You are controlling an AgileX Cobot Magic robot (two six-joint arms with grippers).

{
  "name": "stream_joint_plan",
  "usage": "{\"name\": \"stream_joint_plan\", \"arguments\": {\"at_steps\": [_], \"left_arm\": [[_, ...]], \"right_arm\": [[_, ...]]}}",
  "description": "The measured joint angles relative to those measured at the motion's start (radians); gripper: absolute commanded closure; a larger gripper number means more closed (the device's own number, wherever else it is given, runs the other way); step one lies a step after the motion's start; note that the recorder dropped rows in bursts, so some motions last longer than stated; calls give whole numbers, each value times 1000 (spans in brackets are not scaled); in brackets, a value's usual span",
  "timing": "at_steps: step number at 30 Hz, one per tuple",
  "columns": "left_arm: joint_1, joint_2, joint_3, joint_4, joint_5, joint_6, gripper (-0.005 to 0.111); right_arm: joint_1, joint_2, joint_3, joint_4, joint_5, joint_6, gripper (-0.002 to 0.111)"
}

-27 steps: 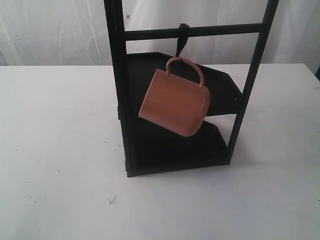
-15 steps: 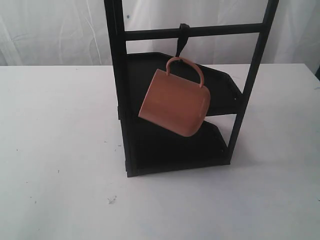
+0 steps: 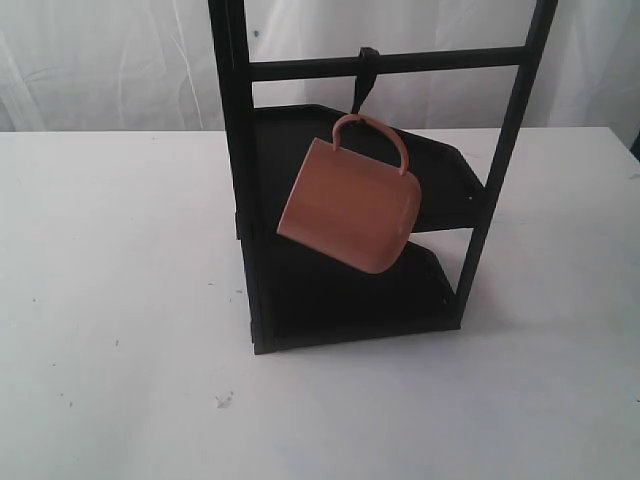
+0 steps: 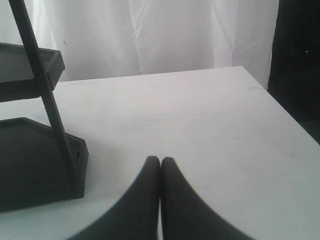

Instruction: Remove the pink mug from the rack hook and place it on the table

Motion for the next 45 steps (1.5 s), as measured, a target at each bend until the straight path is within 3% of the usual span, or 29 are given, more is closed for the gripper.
{"name": "stream_joint_plan", "arguments": {"at_steps": [4,7,16,23,29,32,39,45], "left_arm": [[-5,28,-58,554,-55,-495,107],[-8,77,-117,819,-107,-736,107],[-10,341,-305,1142,-333,-842,107],[-10,604,-396,1199,-523,-698,102],[-10,763,-410,1172,-606,-540,60],[-10,817,-411,1092,-646,-437,47],[-24,888,-414,958,-739,-253,46],[-124,939,-414,908,-713,-142,46]], "right_arm": [[0,0,0,0,0,0,108],[0,0,0,0,0,0,108],[0,0,0,0,0,0,108],[0,0,0,0,0,0,108],[0,0,0,0,0,0,108],[0,0,0,0,0,0,108],[0,0,0,0,0,0,108],[0,0,0,0,0,0,108]]}}
